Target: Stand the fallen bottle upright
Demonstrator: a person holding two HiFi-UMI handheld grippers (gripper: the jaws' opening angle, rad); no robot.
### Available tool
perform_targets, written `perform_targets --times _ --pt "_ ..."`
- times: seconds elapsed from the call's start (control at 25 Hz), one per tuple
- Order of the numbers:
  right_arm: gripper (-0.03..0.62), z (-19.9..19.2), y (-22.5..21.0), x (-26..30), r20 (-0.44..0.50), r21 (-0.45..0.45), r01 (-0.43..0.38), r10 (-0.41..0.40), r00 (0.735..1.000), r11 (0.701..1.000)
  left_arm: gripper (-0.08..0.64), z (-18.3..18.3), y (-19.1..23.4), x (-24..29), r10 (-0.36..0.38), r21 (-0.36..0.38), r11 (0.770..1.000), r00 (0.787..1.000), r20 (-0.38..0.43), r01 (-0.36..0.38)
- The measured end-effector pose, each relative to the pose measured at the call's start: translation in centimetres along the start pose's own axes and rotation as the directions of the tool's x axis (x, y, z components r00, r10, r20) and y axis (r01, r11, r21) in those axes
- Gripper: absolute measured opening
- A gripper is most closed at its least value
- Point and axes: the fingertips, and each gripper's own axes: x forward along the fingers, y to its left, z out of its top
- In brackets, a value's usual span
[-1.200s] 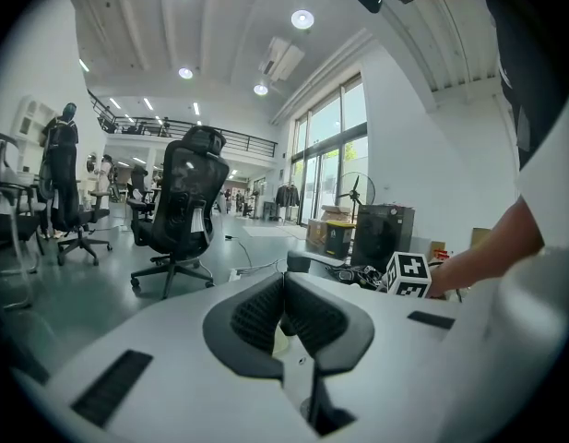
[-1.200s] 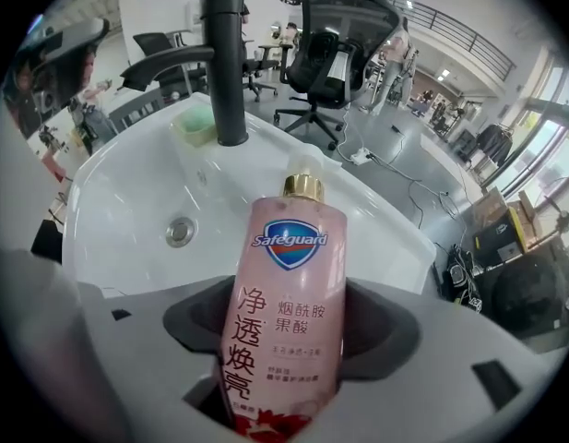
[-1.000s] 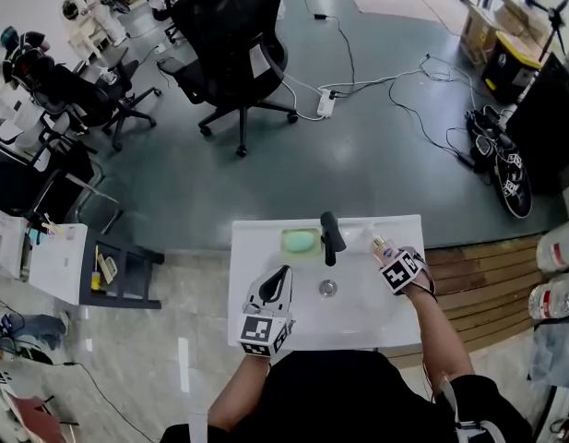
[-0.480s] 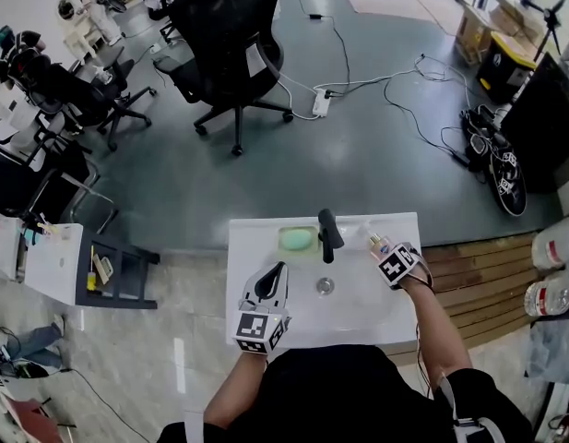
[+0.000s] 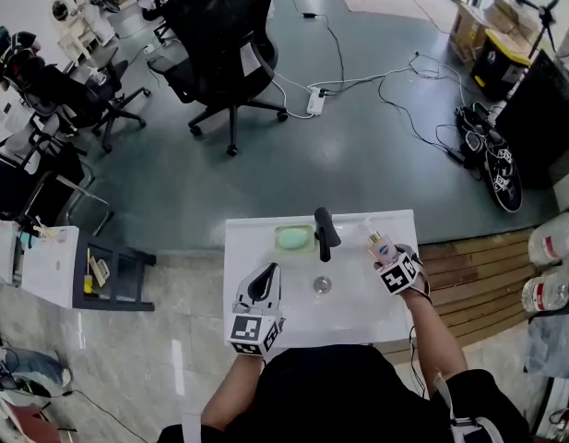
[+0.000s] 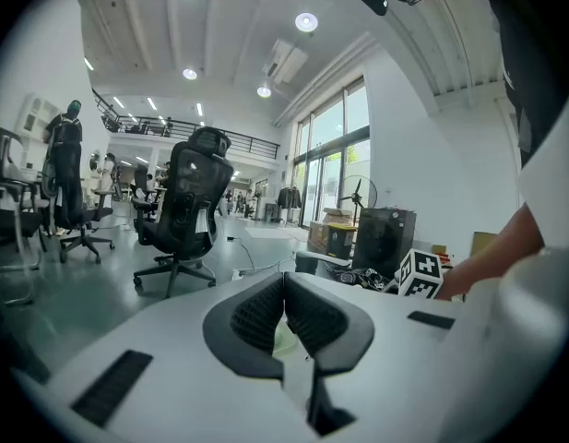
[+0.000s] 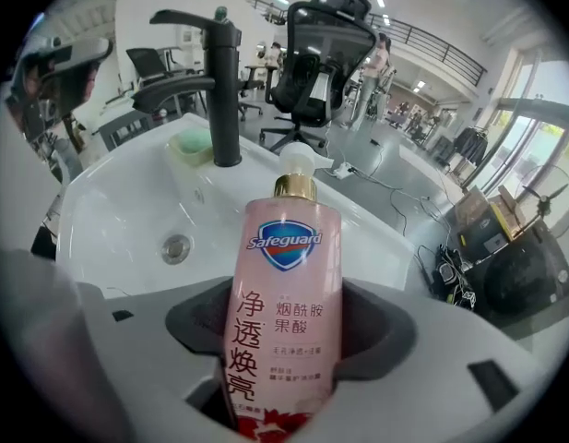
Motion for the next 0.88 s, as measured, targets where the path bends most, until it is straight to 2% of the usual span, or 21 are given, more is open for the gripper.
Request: perform_targets --times 0.2,0.48,0.72,0.88 --pt "0.319 0.7 -0.1 -2.0 0.128 0.093 0.022 -0.034 0.991 0.995 0.018 0.3 0.0 0.0 0.001 0.003 1.0 1.0 0.006 -0.001" --pt "0.319 1.7 -1.3 -5.8 0.266 0.137 0.093 -0.127 0.956 0.986 0.018 1.0 -1.0 0.8 -0.033 0.013 0.999 0.999 0.015 0.033" --pt "0.319 3.8 -2.1 -9.4 0.41 0.195 0.109 -0.182 0.894 0.975 0.018 0.8 -1.2 1.1 -0.052 0.014 0.999 0.999 0.014 0.052" --pt "0.32 4.8 -2.8 -11.4 0.513 0.261 0.093 -0.22 0.83 0.961 0.018 0.7 -1.8 1.4 -0.069 0.016 0.997 0.998 0.011 0.069"
